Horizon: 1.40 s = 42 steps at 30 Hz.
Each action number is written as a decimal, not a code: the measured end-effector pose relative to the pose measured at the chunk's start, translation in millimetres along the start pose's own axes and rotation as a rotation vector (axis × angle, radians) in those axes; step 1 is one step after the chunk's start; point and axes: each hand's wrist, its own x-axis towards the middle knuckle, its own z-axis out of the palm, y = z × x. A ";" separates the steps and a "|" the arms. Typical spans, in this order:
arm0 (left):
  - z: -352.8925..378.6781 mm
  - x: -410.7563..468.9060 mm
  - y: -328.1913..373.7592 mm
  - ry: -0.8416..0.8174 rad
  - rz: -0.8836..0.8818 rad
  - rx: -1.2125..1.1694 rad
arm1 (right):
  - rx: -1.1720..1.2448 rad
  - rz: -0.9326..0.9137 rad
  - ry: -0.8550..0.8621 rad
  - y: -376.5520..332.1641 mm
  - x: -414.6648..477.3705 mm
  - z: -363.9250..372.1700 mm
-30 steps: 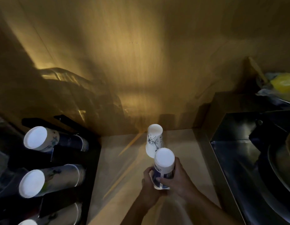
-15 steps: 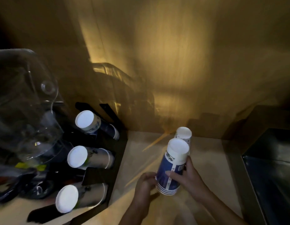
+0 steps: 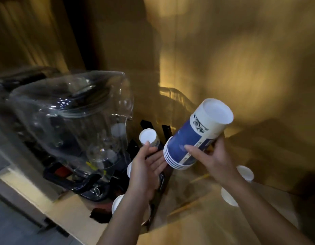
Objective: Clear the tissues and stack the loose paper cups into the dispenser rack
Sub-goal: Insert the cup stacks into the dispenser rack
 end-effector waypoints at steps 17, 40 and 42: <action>-18.3 70.0 54.9 -0.051 0.042 0.186 | -0.414 -0.060 -0.171 28.6 94.5 98.1; 34.7 48.4 32.5 0.041 0.791 1.060 | -0.531 -0.042 -0.181 48.9 82.8 37.6; 52.8 48.1 18.4 -0.042 0.775 1.050 | -0.526 -0.025 -0.109 55.4 80.7 11.9</action>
